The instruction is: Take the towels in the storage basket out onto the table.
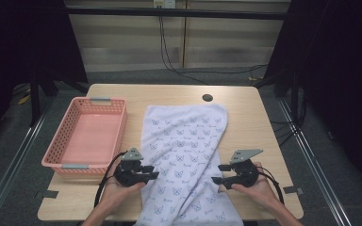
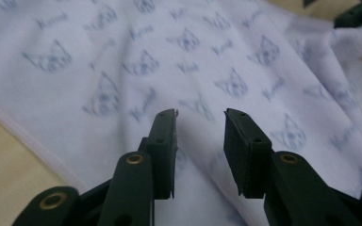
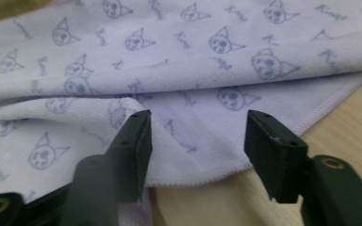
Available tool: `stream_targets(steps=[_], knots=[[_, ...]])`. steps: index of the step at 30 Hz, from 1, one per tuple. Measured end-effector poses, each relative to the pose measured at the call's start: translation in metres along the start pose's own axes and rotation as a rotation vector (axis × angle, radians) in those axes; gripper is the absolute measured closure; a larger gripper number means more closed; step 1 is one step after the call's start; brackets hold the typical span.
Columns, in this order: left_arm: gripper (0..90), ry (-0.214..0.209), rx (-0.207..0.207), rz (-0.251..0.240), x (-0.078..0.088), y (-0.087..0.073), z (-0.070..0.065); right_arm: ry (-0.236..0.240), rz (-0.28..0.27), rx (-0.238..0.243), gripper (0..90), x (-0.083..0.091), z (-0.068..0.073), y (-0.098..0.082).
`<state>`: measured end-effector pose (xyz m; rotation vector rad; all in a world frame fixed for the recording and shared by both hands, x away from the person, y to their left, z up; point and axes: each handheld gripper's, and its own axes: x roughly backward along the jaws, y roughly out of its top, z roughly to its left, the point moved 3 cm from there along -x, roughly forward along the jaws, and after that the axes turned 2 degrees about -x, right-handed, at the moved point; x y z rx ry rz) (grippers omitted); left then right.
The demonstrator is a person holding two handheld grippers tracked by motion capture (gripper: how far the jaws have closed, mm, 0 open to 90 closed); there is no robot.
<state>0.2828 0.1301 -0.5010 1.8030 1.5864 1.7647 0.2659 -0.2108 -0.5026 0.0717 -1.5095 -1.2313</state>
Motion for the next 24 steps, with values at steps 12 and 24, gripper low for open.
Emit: stream_targets(steps=[12, 24], knots=[[56.0, 0.080, -0.079, 0.103, -0.002, -0.020, -0.007, -0.058, 0.085, 0.037, 84.0, 0.006, -0.005, -0.021], [70.0, 0.044, -0.118, 0.111, -0.013, -0.016, -0.014, -0.021, 0.090, -0.055, 86.4, 0.057, -0.006, -0.069]])
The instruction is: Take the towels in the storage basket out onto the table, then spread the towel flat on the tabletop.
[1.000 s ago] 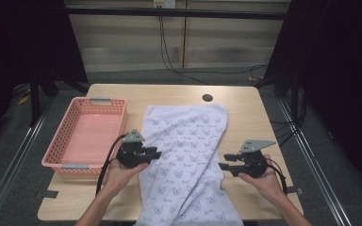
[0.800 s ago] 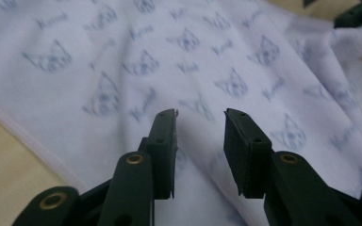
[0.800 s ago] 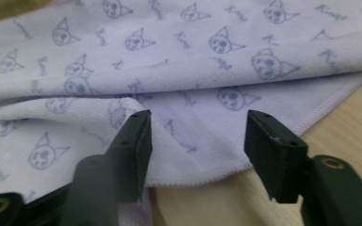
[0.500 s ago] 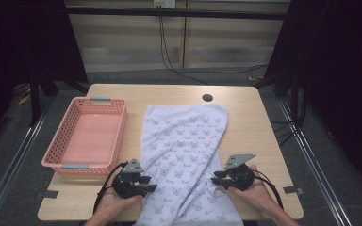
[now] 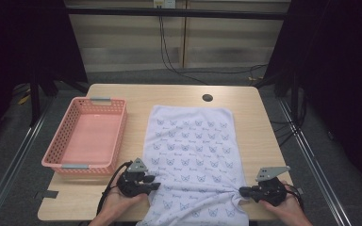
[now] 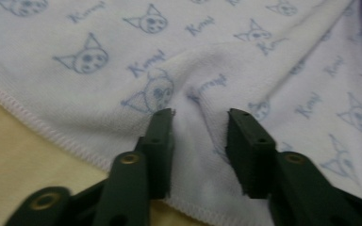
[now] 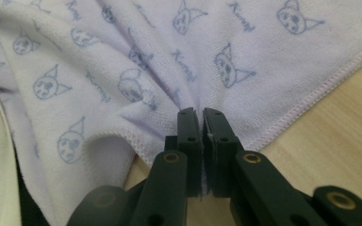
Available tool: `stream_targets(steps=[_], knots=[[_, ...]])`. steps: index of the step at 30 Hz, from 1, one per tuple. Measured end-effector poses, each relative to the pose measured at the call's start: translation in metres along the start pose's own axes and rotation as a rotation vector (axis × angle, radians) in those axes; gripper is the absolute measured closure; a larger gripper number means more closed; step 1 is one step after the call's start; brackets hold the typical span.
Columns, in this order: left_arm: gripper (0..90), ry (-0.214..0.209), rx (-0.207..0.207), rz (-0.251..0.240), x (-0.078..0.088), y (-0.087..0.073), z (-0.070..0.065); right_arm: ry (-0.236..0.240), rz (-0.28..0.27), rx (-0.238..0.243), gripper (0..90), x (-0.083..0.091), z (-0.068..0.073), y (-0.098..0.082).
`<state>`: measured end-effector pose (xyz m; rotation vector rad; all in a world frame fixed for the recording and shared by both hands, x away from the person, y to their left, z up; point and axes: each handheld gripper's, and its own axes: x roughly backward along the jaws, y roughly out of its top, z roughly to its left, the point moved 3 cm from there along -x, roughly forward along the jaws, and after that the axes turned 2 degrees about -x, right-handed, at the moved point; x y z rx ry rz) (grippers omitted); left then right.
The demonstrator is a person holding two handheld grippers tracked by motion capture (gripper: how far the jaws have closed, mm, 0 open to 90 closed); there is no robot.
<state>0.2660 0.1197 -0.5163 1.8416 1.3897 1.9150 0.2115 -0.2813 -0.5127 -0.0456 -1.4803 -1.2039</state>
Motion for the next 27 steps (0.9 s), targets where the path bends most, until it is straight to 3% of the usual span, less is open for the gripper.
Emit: stream_targets(steps=[2, 5, 7, 9, 11, 12, 13, 15, 16, 17, 20, 21, 23, 27], knots=[[80.1, -0.015, -0.008, 0.007, 0.002, -0.002, -0.002, 0.005, 0.007, -0.005, 86.3, 0.001, 0.000, -0.001], [82.8, -0.028, -0.019, 0.027, 0.005, -0.006, -0.008, 0.022, 0.023, -0.011, 86.3, 0.002, 0.005, -0.002], [83.0, -0.071, -0.029, 0.033, 0.009, -0.011, -0.013, 0.038, 0.037, 0.003, 86.2, 0.002, 0.010, -0.003], [81.3, -0.086, -0.028, 0.032, 0.011, -0.013, -0.014, 0.048, 0.045, 0.008, 83.4, 0.002, 0.012, -0.003], [68.3, -0.061, -0.044, 0.039, 0.014, -0.012, -0.012, 0.048, 0.038, 0.010, 78.5, 0.002, 0.011, -0.002], [63.5, -0.035, -0.027, 0.021, 0.014, -0.010, -0.010, 0.047, 0.005, -0.003, 69.5, 0.003, 0.008, 0.000], [60.2, -0.036, 0.016, -0.032, 0.016, -0.002, -0.002, 0.040, -0.030, -0.020, 64.2, 0.004, 0.006, 0.002], [57.5, -0.039, 0.020, -0.043, 0.016, 0.001, 0.001, 0.014, -0.052, -0.027, 63.0, 0.006, 0.003, 0.005], [56.5, -0.019, 0.045, -0.070, 0.014, 0.010, 0.009, -0.028, -0.095, -0.037, 59.0, 0.008, -0.004, 0.011], [56.2, -0.017, 0.059, -0.080, 0.012, 0.014, 0.012, -0.040, -0.115, -0.045, 58.9, 0.009, -0.007, 0.014], [55.0, 0.000, 0.056, -0.069, 0.005, 0.022, 0.021, -0.080, -0.146, -0.045, 56.2, 0.008, -0.013, 0.023], [54.4, -0.006, 0.081, -0.094, 0.002, 0.029, 0.028, -0.094, -0.155, -0.042, 53.8, 0.005, -0.017, 0.030], [54.2, -0.005, 0.093, -0.103, 0.000, 0.033, 0.031, -0.114, -0.158, -0.039, 52.3, 0.003, -0.020, 0.034], [53.8, 0.002, 0.101, -0.117, -0.006, 0.042, 0.042, -0.117, -0.149, -0.025, 46.8, -0.011, -0.026, 0.050]])
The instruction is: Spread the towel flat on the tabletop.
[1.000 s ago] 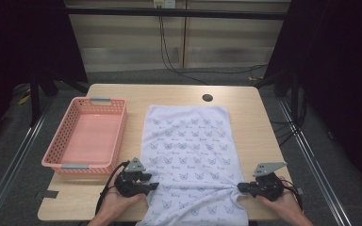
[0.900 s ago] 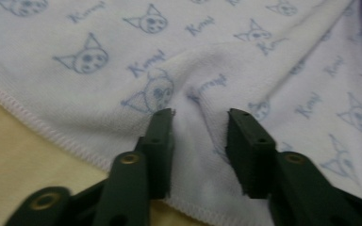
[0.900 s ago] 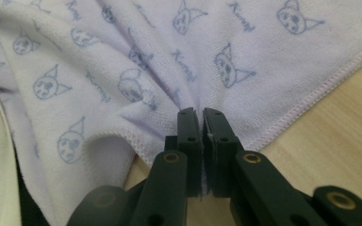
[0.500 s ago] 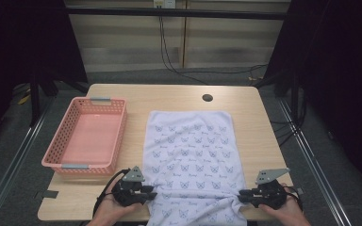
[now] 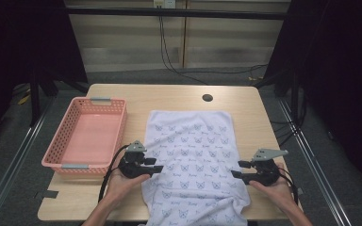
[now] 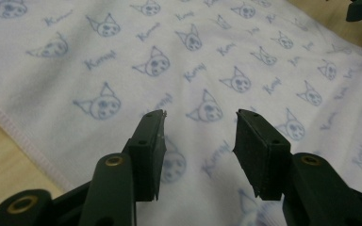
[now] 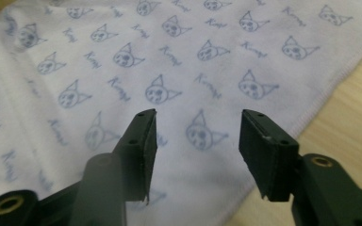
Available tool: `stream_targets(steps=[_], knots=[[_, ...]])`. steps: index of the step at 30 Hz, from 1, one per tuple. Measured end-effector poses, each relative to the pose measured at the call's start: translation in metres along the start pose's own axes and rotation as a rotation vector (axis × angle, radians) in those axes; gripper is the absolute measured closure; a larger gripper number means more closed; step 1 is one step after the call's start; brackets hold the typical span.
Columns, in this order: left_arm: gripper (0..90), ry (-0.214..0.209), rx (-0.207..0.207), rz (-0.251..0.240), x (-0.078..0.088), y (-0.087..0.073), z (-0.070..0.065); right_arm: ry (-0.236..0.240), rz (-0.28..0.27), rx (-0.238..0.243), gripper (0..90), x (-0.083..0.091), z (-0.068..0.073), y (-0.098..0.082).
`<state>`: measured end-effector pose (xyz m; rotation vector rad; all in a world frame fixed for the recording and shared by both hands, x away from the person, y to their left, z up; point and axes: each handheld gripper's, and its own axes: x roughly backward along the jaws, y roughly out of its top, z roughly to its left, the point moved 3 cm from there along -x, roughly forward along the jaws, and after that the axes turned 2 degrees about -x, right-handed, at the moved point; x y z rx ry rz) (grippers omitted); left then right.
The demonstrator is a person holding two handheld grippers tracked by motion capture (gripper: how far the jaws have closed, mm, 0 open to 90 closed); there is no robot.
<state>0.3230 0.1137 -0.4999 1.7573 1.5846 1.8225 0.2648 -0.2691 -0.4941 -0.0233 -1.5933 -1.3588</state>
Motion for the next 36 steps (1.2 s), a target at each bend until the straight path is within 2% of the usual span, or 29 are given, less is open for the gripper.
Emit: stream_targets(steps=[1, 3, 5, 6, 7, 8, 11, 12, 13, 14, 15, 16, 17, 19, 20, 22, 24, 25, 27, 28, 29, 30, 31, 33, 34, 36], knots=[[53.7, 0.010, -0.003, 0.038, -0.007, 0.001, 0.007, 0.003, 0.017, 0.013, 44.3, -0.012, -0.003, 0.007], [53.8, 0.030, -0.011, 0.049, -0.011, 0.002, 0.013, -0.002, 0.042, 0.011, 42.9, -0.024, -0.007, 0.013], [54.6, 0.039, -0.003, 0.051, -0.014, 0.003, 0.016, -0.010, 0.052, 0.013, 42.7, -0.031, -0.009, 0.016], [55.3, 0.045, 0.000, 0.048, -0.016, 0.003, 0.019, -0.021, 0.071, 0.013, 42.3, -0.042, -0.014, 0.021], [55.3, 0.038, 0.001, 0.053, -0.019, 0.002, 0.022, -0.021, 0.071, 0.013, 42.3, -0.042, -0.014, 0.021], [56.2, 0.047, -0.001, 0.065, -0.020, 0.001, 0.024, -0.036, 0.075, 0.011, 42.5, -0.052, -0.020, 0.025], [58.6, 0.064, -0.007, 0.066, -0.021, 0.000, 0.026, -0.061, 0.093, 0.018, 45.5, -0.063, -0.026, 0.026], [61.0, 0.074, -0.022, 0.062, -0.021, -0.001, 0.026, -0.061, 0.092, 0.025, 46.6, -0.064, -0.026, 0.025], [65.2, 0.093, -0.032, 0.061, -0.021, -0.002, 0.025, -0.065, 0.096, 0.031, 52.0, -0.063, -0.026, 0.025], [69.0, 0.093, -0.032, 0.061, -0.021, -0.002, 0.025, -0.065, 0.096, 0.031, 52.0, -0.063, -0.026, 0.025], [74.5, 0.102, -0.051, 0.068, -0.020, -0.003, 0.023, -0.061, 0.106, 0.042, 65.5, -0.059, -0.025, 0.024], [77.7, 0.102, -0.051, 0.068, -0.020, -0.003, 0.023, -0.061, 0.106, 0.042, 65.5, -0.059, -0.025, 0.024], [82.6, 0.098, -0.073, 0.064, -0.022, -0.005, 0.018, -0.062, 0.117, 0.046, 74.9, -0.054, -0.023, 0.020], [86.3, 0.081, -0.079, 0.070, -0.023, -0.005, 0.014, -0.052, 0.136, 0.055, 80.0, -0.048, -0.021, 0.016], [86.9, 0.081, -0.079, 0.070, -0.023, -0.005, 0.014, -0.052, 0.136, 0.055, 80.0, -0.048, -0.021, 0.016], [87.5, 0.047, -0.086, 0.074, -0.024, -0.007, 0.007, -0.034, 0.141, 0.054, 83.7, -0.037, -0.015, 0.006], [87.6, 0.035, -0.096, 0.073, -0.024, -0.009, 0.003, -0.033, 0.147, 0.054, 84.0, -0.033, -0.013, 0.003], [87.8, 0.012, -0.103, 0.092, -0.021, -0.012, -0.006, -0.021, 0.140, 0.047, 84.3, -0.023, -0.008, -0.007], [87.8, -0.032, -0.108, 0.110, -0.017, -0.017, -0.014, -0.011, 0.141, 0.029, 84.3, -0.014, -0.005, -0.016], [87.7, -0.032, -0.108, 0.110, -0.017, -0.017, -0.014, -0.011, 0.141, 0.029, 84.3, -0.014, -0.005, -0.016], [87.7, -0.049, -0.124, 0.119, -0.015, -0.020, -0.020, 0.015, 0.134, 0.022, 84.2, -0.005, -0.001, -0.025], [87.8, -0.049, -0.134, 0.125, -0.013, -0.023, -0.024, 0.025, 0.134, 0.021, 84.2, -0.003, 0.001, -0.028], [87.7, -0.066, -0.142, 0.142, -0.009, -0.028, -0.033, 0.040, 0.131, 0.024, 84.2, 0.000, 0.003, -0.031], [87.7, -0.071, -0.142, 0.149, -0.006, -0.031, -0.038, 0.044, 0.135, 0.019, 84.1, 0.003, 0.004, -0.033], [87.7, -0.079, -0.158, 0.163, -0.002, -0.037, -0.047, 0.057, 0.143, 0.026, 84.1, 0.007, 0.010, -0.037], [87.7, -0.088, -0.147, 0.169, 0.001, -0.039, -0.051, 0.076, 0.156, 0.031, 84.0, 0.011, 0.015, -0.040]])
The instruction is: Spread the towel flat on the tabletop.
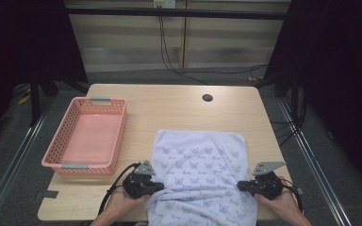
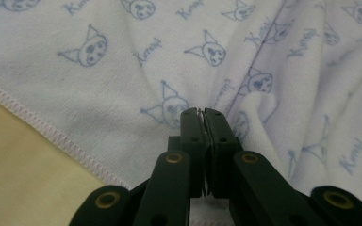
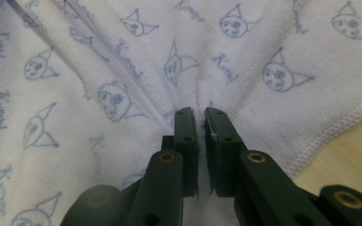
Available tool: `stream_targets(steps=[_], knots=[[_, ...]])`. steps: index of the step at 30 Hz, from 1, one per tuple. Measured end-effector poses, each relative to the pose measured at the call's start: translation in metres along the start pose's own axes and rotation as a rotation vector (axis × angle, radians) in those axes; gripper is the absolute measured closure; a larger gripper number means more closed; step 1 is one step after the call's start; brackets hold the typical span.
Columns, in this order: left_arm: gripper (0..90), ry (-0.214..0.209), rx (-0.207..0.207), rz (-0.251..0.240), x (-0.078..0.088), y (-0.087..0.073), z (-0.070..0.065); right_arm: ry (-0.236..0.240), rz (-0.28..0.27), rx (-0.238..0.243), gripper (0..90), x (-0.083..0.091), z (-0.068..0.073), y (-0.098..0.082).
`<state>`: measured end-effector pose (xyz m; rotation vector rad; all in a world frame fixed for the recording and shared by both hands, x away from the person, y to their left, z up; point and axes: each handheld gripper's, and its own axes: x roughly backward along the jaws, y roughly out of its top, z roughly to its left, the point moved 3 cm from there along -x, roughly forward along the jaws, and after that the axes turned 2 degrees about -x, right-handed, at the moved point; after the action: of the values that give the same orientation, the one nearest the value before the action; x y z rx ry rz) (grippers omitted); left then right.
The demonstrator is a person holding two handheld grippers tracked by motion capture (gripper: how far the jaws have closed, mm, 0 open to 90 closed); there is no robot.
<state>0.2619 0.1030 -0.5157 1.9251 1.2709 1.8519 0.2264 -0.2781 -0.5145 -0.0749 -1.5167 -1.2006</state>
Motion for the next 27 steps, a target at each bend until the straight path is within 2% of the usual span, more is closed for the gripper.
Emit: stream_targets(steps=[1, 2, 3, 4, 5, 6, 7, 8, 9, 10, 11, 12, 13, 14, 15, 16, 17, 18, 19, 20, 21, 22, 23, 24, 25, 27], knots=[[87.7, -0.015, 0.002, 0.002, 0.002, -0.005, -0.008, 0.009, 0.001, -0.002, 83.9, 0.001, 0.003, -0.002], [87.5, -0.015, 0.002, 0.002, 0.002, -0.005, -0.008, 0.009, 0.001, -0.002, 83.9, 0.001, 0.003, -0.002], [87.1, -0.060, -0.005, 0.021, 0.007, -0.012, -0.019, 0.028, 0.013, 0.011, 83.8, 0.004, 0.008, -0.006], [86.9, -0.060, -0.005, 0.021, 0.007, -0.012, -0.019, 0.028, 0.013, 0.011, 83.8, 0.004, 0.008, -0.006], [86.9, -0.074, 0.007, 0.019, 0.009, -0.016, -0.024, 0.048, 0.025, 0.015, 83.5, 0.007, 0.016, -0.011], [86.9, -0.083, 0.013, 0.028, 0.011, -0.019, -0.027, 0.048, 0.025, 0.015, 83.5, 0.007, 0.016, -0.011], [85.5, -0.100, -0.009, 0.041, 0.014, -0.023, -0.035, 0.064, 0.031, 0.035, 82.3, 0.009, 0.022, -0.013], [83.5, -0.097, -0.019, 0.042, 0.015, -0.023, -0.036, 0.058, 0.036, 0.047, 79.5, 0.010, 0.025, -0.014], [81.4, -0.096, -0.003, 0.017, 0.014, -0.020, -0.034, 0.064, 0.036, 0.047, 74.5, 0.010, 0.025, -0.013], [78.8, -0.096, -0.003, 0.017, 0.014, -0.020, -0.034, 0.064, 0.036, 0.047, 74.5, 0.010, 0.025, -0.013], [75.8, -0.079, 0.020, -0.013, 0.015, -0.011, -0.025, 0.050, 0.004, 0.028, 67.0, 0.010, 0.021, -0.009], [74.6, -0.079, 0.020, -0.013, 0.015, -0.011, -0.025, 0.050, 0.004, 0.028, 67.0, 0.010, 0.021, -0.009], [70.2, -0.053, 0.032, -0.043, 0.016, -0.004, -0.016, 0.006, -0.052, 0.003, 63.2, 0.012, 0.009, 0.002], [70.2, -0.040, 0.047, -0.061, 0.016, 0.001, -0.012, -0.015, -0.069, -0.008, 63.1, 0.013, 0.003, 0.006], [69.2, 0.020, 0.043, -0.101, 0.015, 0.015, 0.004, -0.043, -0.087, -0.020, 63.1, 0.014, -0.004, 0.012], [68.4, 0.020, 0.043, -0.101, 0.015, 0.015, 0.004, -0.043, -0.087, -0.020, 63.1, 0.014, -0.004, 0.012], [67.2, 0.037, 0.068, -0.109, 0.012, 0.023, 0.015, -0.108, -0.106, -0.024, 60.1, 0.011, -0.022, 0.026], [67.2, 0.051, 0.078, -0.121, 0.010, 0.028, 0.021, -0.108, -0.106, -0.024, 60.1, 0.011, -0.022, 0.026], [64.9, 0.098, 0.078, -0.127, 0.002, 0.039, 0.034, -0.134, -0.111, -0.034, 59.3, 0.006, -0.036, 0.039], [63.6, 0.098, 0.078, -0.127, 0.002, 0.039, 0.034, -0.134, -0.111, -0.034, 59.3, 0.006, -0.036, 0.039], [60.8, 0.124, 0.117, -0.125, -0.007, 0.045, 0.048, -0.160, -0.108, -0.035, 57.4, -0.002, -0.049, 0.050], [59.7, 0.124, 0.117, -0.125, -0.007, 0.045, 0.048, -0.160, -0.108, -0.035, 57.4, -0.002, -0.049, 0.050], [59.8, 0.147, 0.115, -0.117, -0.013, 0.048, 0.058, -0.157, -0.110, -0.043, 56.0, -0.011, -0.064, 0.062], [59.7, 0.147, 0.115, -0.117, -0.013, 0.048, 0.058, -0.157, -0.110, -0.043, 56.0, -0.011, -0.064, 0.062], [58.2, 0.146, 0.134, -0.115, -0.016, 0.049, 0.067, -0.179, -0.109, -0.074, 54.1, -0.019, -0.075, 0.071], [57.2, 0.152, 0.128, -0.120, -0.016, 0.051, 0.073, -0.201, -0.108, -0.078, 51.2, -0.025, -0.083, 0.076]])
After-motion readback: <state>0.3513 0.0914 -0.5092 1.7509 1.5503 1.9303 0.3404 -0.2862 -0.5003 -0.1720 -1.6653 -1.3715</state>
